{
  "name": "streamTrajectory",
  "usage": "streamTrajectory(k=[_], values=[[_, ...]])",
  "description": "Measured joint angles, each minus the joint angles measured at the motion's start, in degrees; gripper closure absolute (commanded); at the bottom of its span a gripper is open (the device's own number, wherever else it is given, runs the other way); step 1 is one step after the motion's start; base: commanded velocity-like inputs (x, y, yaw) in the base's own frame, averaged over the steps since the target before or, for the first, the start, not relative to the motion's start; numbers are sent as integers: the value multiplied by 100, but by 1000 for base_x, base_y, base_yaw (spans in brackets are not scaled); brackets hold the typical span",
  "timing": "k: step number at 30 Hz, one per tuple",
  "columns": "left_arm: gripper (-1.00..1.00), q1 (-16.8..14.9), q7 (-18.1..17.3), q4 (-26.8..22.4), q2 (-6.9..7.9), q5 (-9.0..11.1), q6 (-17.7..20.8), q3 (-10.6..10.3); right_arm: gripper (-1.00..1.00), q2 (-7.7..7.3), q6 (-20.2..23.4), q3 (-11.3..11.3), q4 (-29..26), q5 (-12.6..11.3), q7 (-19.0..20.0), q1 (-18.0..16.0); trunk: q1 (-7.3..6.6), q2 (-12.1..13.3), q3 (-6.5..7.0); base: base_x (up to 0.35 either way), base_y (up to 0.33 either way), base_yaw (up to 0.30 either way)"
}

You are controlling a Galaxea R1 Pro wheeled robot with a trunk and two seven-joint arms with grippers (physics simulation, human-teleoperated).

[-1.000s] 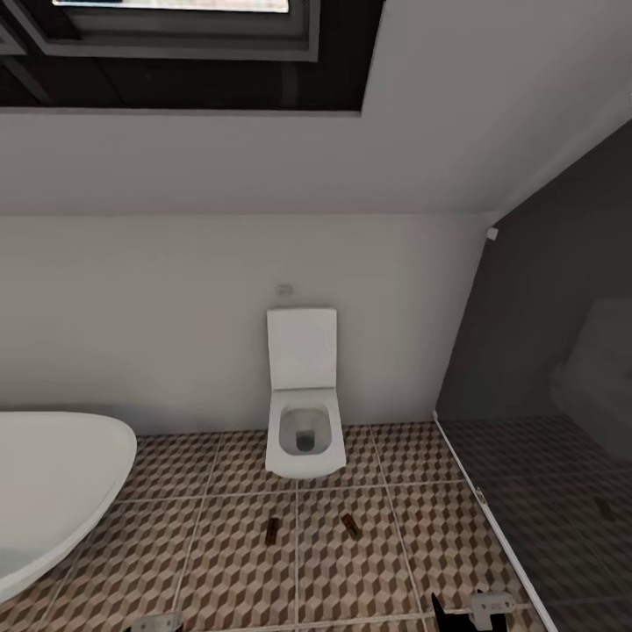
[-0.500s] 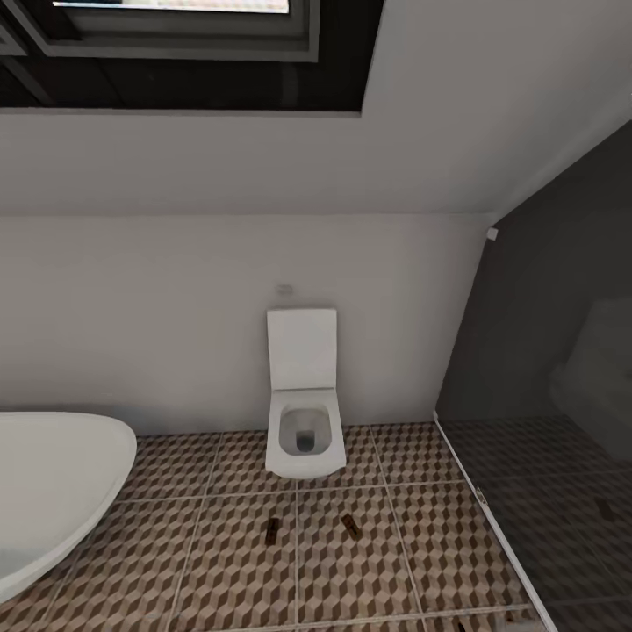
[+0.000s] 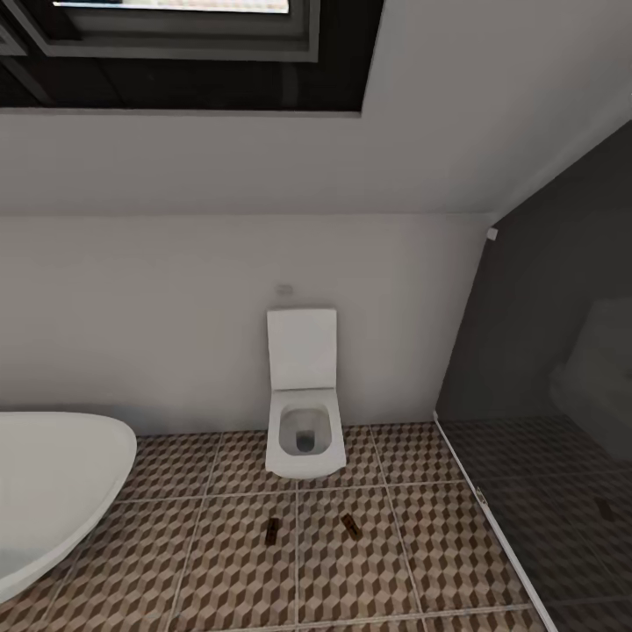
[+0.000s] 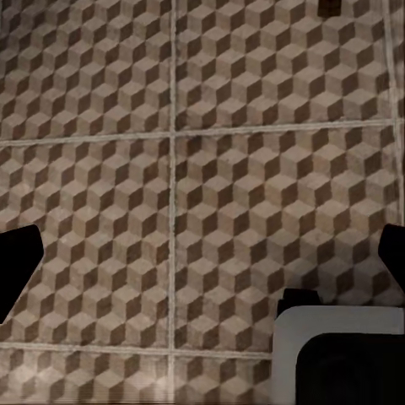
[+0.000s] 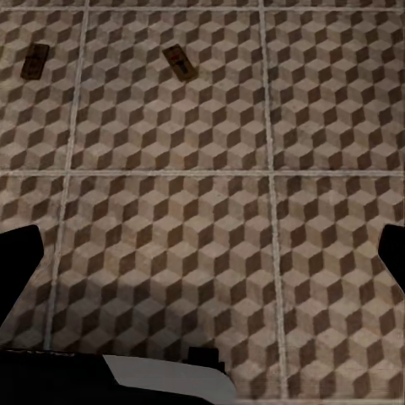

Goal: Take the four mousetraps from the cabinet in the bathroom and place them on the bathroom floor. Make sure all four end up on the same floor surface, and ensure that at least two of them are either under or directly next to the same bathroom sink.

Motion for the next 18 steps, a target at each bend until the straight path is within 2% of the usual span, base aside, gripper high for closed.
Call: streamTrajectory(k=[4,5,9,13,16,18], values=[[-100,11,12,-9,-236,-2,23,1,-100,299,11,-12,0,-6,-26,45,0,0,0,0,0,0],[-100,15,19,-12,-346,-9,54,-7,-100,391,29,0,-8,0,-38,56,0,0,0,0,0,0],[-100,20,27,-20,-598,0,216,2,-100,520,69,-19,-20,-10,-58,67,0,0,0,0,0,0],[-100,24,27,-22,-713,3,354,7,-100,547,87,-26,-28,-12,-68,71,0,0,0,0,0,0],[-100,25,26,-21,-716,4,391,11,-100,541,91,-28,-30,-12,-70,73,0,0,0,0,0,0],[-100,25,26,-18,-663,6,412,15,-100,531,93,-31,-29,-11,-74,74,0,0,0,0,0,0]])
